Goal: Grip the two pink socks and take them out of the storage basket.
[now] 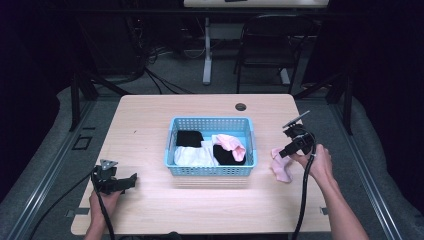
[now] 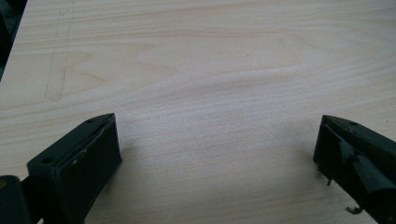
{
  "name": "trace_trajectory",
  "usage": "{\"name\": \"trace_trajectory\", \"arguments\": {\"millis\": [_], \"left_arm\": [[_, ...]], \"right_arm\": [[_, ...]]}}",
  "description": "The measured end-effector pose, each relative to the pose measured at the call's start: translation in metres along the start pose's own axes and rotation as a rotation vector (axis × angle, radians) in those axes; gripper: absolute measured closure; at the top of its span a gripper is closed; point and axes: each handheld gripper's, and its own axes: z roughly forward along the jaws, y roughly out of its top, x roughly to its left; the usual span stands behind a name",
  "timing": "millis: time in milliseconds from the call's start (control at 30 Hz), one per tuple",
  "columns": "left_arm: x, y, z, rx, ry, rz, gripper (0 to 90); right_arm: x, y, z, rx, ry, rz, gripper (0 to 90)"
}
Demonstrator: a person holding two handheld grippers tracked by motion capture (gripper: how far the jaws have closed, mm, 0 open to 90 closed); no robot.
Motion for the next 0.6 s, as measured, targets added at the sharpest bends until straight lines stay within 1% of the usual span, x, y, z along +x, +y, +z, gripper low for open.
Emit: {"name": "trace_trajectory", "arguments": {"millis": [33, 67, 133, 167, 233, 267, 300, 333, 367, 433, 467, 500, 533, 567, 600], "left_arm": [[0.0, 0.0, 0.0, 0.0, 0.0, 0.0, 0.6], [0.0, 0.0, 0.0, 0.0, 0.0, 0.0, 0.6], [0.0, 0.0, 0.0, 0.0, 0.0, 0.0, 0.6], [0.0, 0.0, 0.0, 0.0, 0.0, 0.001, 0.6], [0.0, 0.0, 0.0, 0.0, 0.0, 0.0, 0.6], [0.0, 0.0, 0.0, 0.0, 0.0, 0.0, 0.6], [0.0, 0.0, 0.0, 0.0, 0.0, 0.0, 0.6], [0.0, 0.0, 0.0, 0.001, 0.0, 0.0, 0.6], [0.0, 0.0, 0.0, 0.001, 0.0, 0.0, 0.6], [0.0, 0.0, 0.0, 0.0, 0.0, 0.0, 0.6], [0.0, 0.0, 0.0, 0.0, 0.0, 0.0, 0.6], [0.0, 0.0, 0.0, 0.0, 0.0, 0.0, 0.6], [0.0, 0.0, 0.0, 0.0, 0.0, 0.0, 0.6], [0.0, 0.0, 0.0, 0.0, 0.0, 0.0, 0.6], [0.0, 0.0, 0.0, 0.0, 0.0, 0.0, 0.6]], "right_arm": [[-0.001, 0.0, -0.005, -0.014, 0.011, 0.004, 52.1], [0.0, -0.001, -0.007, -0.034, 0.014, 0.02, 46.9], [0.0, 0.001, -0.02, -0.054, 0.016, 0.005, 38.2], [0.001, 0.003, -0.026, -0.07, 0.03, 0.003, 33.1], [0.006, 0.006, -0.037, -0.104, 0.044, -0.004, 27.7], [0.008, 0.009, -0.043, -0.111, 0.053, -0.019, 24.4], [0.008, 0.009, -0.043, -0.111, 0.053, -0.019, 24.4], [0.018, 0.017, -0.054, -0.133, 0.055, -0.038, 19.0], [0.018, 0.017, -0.054, -0.133, 0.055, -0.038, 19.0], [0.027, 0.024, -0.061, -0.154, 0.063, -0.064, 16.2], [0.038, 0.032, -0.066, -0.169, 0.072, -0.085, 15.7], [0.038, 0.032, -0.066, -0.169, 0.072, -0.085, 15.7], [0.049, 0.04, -0.069, -0.187, 0.078, -0.112, 15.3], [0.049, 0.04, -0.069, -0.187, 0.078, -0.112, 15.3], [0.06, 0.049, -0.069, -0.193, 0.086, -0.131, 15.1]]}}
